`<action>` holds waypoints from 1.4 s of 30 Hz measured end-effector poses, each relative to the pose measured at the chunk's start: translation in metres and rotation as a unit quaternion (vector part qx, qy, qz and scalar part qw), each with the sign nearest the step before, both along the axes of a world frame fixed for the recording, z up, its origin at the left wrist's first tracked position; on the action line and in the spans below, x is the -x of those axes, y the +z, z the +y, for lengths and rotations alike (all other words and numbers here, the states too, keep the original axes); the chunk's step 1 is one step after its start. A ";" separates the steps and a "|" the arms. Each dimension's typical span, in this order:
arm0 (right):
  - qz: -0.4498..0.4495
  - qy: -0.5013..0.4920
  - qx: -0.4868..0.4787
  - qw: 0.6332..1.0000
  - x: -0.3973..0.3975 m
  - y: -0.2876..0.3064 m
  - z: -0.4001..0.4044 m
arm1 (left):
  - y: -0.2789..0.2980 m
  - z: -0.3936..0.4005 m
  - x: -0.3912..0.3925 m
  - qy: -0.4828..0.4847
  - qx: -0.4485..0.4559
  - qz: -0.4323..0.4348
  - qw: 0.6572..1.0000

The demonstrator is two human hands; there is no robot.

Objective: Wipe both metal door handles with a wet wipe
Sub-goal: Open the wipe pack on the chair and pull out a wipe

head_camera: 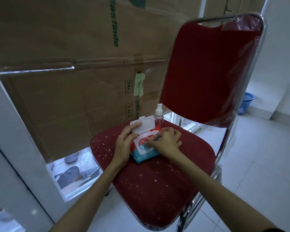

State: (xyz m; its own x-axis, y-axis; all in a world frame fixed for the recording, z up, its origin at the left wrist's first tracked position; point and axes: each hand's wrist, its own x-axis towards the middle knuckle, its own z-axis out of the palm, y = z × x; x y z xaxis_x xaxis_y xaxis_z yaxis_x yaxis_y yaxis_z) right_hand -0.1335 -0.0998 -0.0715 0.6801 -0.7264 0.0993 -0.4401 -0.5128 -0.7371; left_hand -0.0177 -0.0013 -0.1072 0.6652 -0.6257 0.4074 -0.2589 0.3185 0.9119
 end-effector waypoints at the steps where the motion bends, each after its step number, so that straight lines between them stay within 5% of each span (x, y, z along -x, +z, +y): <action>1: -0.025 -0.011 -0.026 0.999 0.000 0.000 0.000 | 0.000 0.001 0.001 -0.008 -0.012 -0.015 1.000; 5: -0.015 -0.017 -0.141 0.990 0.000 0.000 -0.006 | -0.001 0.003 0.004 -0.041 -0.084 -0.132 0.987; 8: 0.011 0.023 -0.128 0.991 0.003 -0.008 -0.013 | -0.003 0.002 0.005 -0.026 -0.122 -0.214 0.969; 14: 0.000 0.117 -0.153 0.981 0.004 -0.054 -0.031 | -0.005 0.001 0.005 -0.010 -0.104 -0.223 0.969; 17: -0.002 0.125 -0.120 0.985 0.016 -0.017 -0.023 | -0.005 0.003 0.003 -0.016 -0.089 -0.220 0.971; 19: -0.038 0.039 -0.098 0.994 0.011 -0.003 -0.022 | -0.006 0.004 0.002 -0.018 -0.076 -0.206 0.975; 27: 0.011 0.039 0.094 0.995 0.007 -0.012 -0.016 | -0.003 0.004 0.007 -0.007 -0.064 -0.179 0.982; 36: 0.045 0.039 0.146 0.987 -0.004 -0.017 -0.012 | -0.005 0.002 0.004 -0.008 -0.064 -0.193 0.979; 42: -0.078 0.036 -0.105 0.991 -0.001 -0.029 -0.022 | -0.005 -0.001 0.005 -0.010 -0.080 -0.168 0.982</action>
State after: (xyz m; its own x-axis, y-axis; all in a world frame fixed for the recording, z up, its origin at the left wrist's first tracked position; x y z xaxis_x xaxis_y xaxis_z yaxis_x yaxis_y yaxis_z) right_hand -0.1322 -0.1217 -0.1009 0.7197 -0.6918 0.0585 -0.2805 -0.3669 -0.8870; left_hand -0.0222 -0.0027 -0.1119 0.4970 -0.7117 0.4965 -0.5489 0.1854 0.8151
